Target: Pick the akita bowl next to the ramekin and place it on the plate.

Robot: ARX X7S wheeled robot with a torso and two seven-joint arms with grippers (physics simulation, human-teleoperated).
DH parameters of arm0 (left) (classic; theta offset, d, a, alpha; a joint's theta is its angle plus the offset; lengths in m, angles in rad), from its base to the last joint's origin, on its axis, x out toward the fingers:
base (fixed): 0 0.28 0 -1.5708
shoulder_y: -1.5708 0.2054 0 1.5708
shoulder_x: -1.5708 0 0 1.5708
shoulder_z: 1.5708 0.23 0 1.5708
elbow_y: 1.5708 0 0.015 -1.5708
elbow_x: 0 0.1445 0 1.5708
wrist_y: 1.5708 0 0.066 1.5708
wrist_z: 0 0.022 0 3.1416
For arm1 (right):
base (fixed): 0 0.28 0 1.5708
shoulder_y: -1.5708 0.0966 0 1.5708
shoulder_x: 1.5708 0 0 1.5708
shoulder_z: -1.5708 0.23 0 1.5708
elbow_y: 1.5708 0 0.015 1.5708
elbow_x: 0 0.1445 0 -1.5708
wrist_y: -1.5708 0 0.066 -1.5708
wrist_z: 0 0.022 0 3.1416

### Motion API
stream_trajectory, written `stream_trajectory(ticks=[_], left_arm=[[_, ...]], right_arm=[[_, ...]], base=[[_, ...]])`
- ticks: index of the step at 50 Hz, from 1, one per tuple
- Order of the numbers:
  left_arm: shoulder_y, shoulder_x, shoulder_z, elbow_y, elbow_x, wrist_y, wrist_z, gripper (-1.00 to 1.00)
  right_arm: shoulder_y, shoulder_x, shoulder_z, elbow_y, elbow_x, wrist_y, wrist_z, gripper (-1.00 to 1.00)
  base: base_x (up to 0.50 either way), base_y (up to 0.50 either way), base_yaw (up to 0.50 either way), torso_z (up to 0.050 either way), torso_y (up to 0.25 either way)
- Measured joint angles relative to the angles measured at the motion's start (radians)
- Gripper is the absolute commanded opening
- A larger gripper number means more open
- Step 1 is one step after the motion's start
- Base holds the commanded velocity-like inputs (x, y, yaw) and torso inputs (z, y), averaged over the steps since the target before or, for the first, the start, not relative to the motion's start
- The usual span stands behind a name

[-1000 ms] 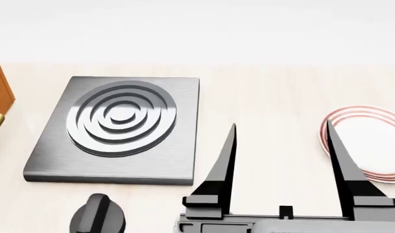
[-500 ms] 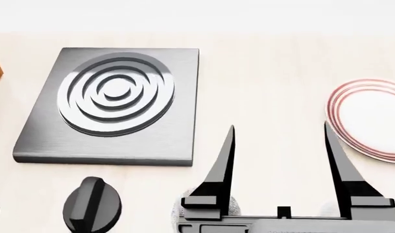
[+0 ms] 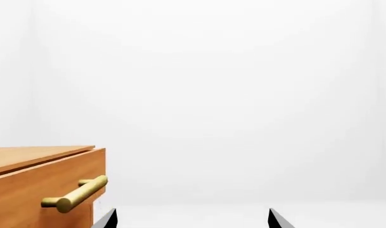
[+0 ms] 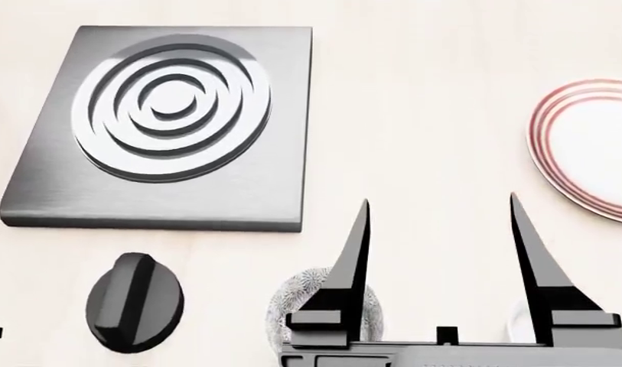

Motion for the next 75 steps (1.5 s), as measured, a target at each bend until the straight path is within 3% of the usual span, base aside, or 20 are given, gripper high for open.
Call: stream_trajectory(ticks=[42, 63, 75], left_arm=[[0.002, -0.001, 0.017, -0.013, 0.013, 0.018, -0.004, 1.0], [-0.001, -0.001, 0.023, -0.017, 0.017, 0.023, -0.008, 1.0], [-0.004, 0.002, 0.028, -0.019, 0.02, 0.021, -0.009, 1.0]], right_arm=[[-0.005, 0.0, -0.004, 0.0, 0.004, 0.024, 0.002, 1.0], [0.061, 0.0, -0.022, 0.0, 0.024, 0.281, -0.037, 1.0], [0.09, 0.001, 0.058, 0.0, 0.209, 0.417, 0.005, 1.0]], base=[[0.0, 0.0, 0.0, 0.0, -0.092], [0.0, 0.0, 0.0, 0.0, 0.0], [0.0, 0.0, 0.0, 0.0, 0.0]])
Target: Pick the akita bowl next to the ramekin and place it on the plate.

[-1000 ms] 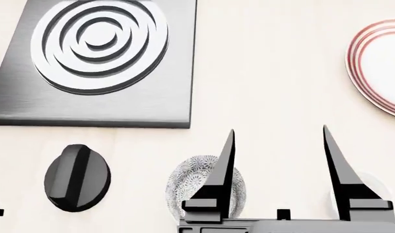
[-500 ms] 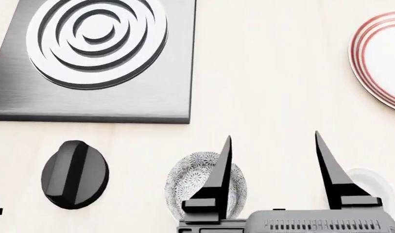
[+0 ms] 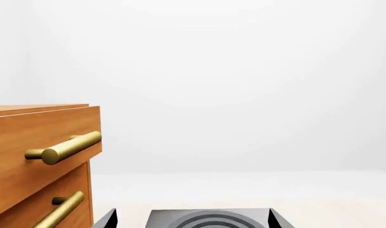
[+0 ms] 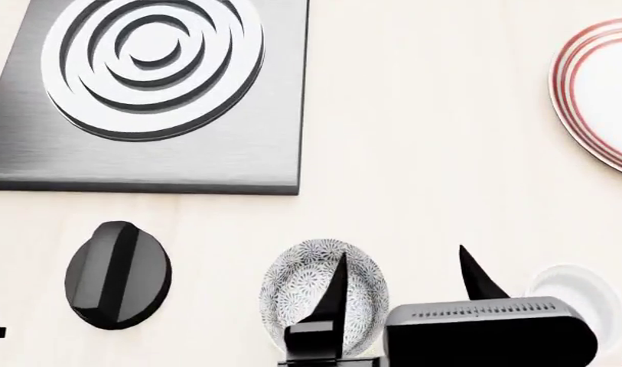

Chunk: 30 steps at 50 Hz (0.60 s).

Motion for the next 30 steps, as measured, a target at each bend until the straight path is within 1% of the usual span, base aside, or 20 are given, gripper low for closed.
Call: stream_trajectory(ticks=[14, 30], left_arm=[[-0.001, 0.0, 0.005, -0.003, 0.001, 0.003, 0.001, 1.0], [0.0, 0.002, 0.011, -0.006, 0.003, 0.006, 0.004, 1.0]], right_arm=[[0.009, 0.021, 0.073, 0.005, 0.189, 0.067, 0.08, 1.0], [0.015, 0.031, 0.119, 0.052, 0.295, 0.078, 0.128, 1.0]], base=[[0.0, 0.0, 0.0, 0.0, 0.0], [0.0, 0.0, 0.0, 0.0, 0.0]])
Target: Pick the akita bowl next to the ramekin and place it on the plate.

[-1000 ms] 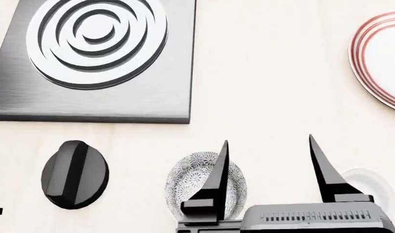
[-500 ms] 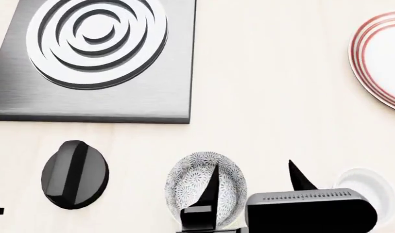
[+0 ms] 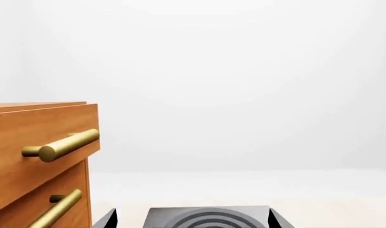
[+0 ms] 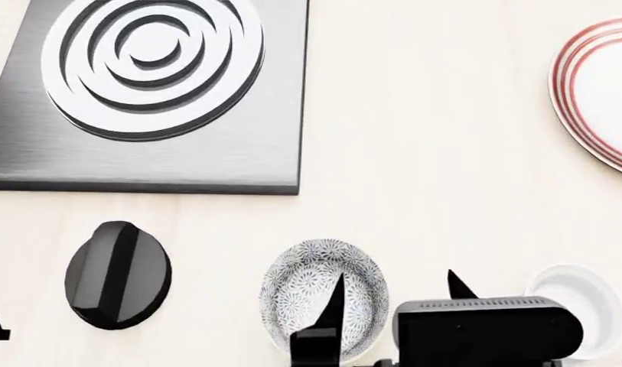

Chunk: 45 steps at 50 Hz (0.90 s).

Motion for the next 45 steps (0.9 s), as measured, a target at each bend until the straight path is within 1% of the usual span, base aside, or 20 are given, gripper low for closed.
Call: stream_trajectory(ticks=[21, 45], left_arm=[[0.002, 0.003, 0.008, -0.003, 0.008, 0.002, 0.002, 1.0], [0.001, 0.003, 0.012, -0.006, 0.009, 0.004, 0.003, 1.0]], right_arm=[[0.023, -0.011, 0.059, 0.076, 0.127, 0.024, 0.043, 1.0], [0.02, 0.014, 0.074, 0.176, 0.21, -0.041, 0.088, 1.0]], base=[[0.0, 0.0, 0.0, 0.0, 0.0], [0.0, 0.0, 0.0, 0.0, 0.0]])
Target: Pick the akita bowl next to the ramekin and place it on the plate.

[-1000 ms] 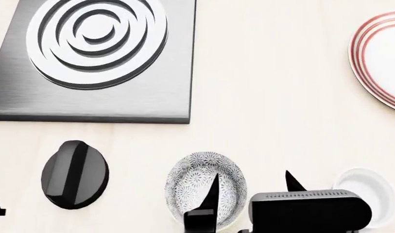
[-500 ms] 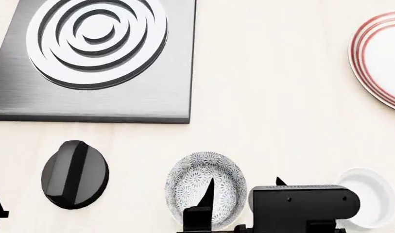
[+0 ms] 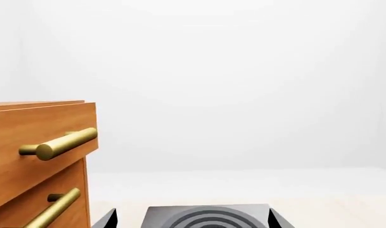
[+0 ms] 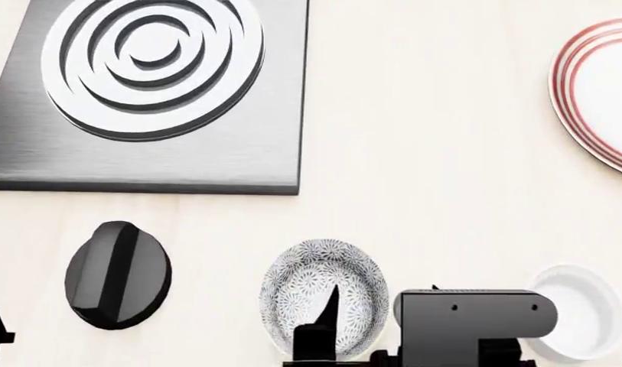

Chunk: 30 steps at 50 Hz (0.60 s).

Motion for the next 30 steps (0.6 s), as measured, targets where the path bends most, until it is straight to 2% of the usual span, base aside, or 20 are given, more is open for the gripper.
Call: stream_trajectory(ticks=[8, 9, 30], left_arm=[[-0.001, 0.001, 0.001, -0.001, 0.0, -0.001, 0.001, 1.0], [-0.001, 0.001, 0.002, -0.002, 0.0, -0.001, 0.001, 1.0], [0.002, 0.007, 0.01, -0.008, 0.008, -0.001, 0.006, 1.0]], right_arm=[[-0.002, 0.008, -0.001, 0.017, 0.025, -0.024, 0.012, 1.0], [-0.002, 0.009, -0.001, 0.018, 0.028, -0.026, 0.013, -1.0], [-0.021, 0.04, -0.038, 0.023, 0.03, -0.078, 0.048, -1.0]], base=[[0.0, 0.0, 0.0, 0.0, 0.0], [0.0, 0.0, 0.0, 0.0, 0.0], [0.0, 0.0, 0.0, 0.0, -0.001]])
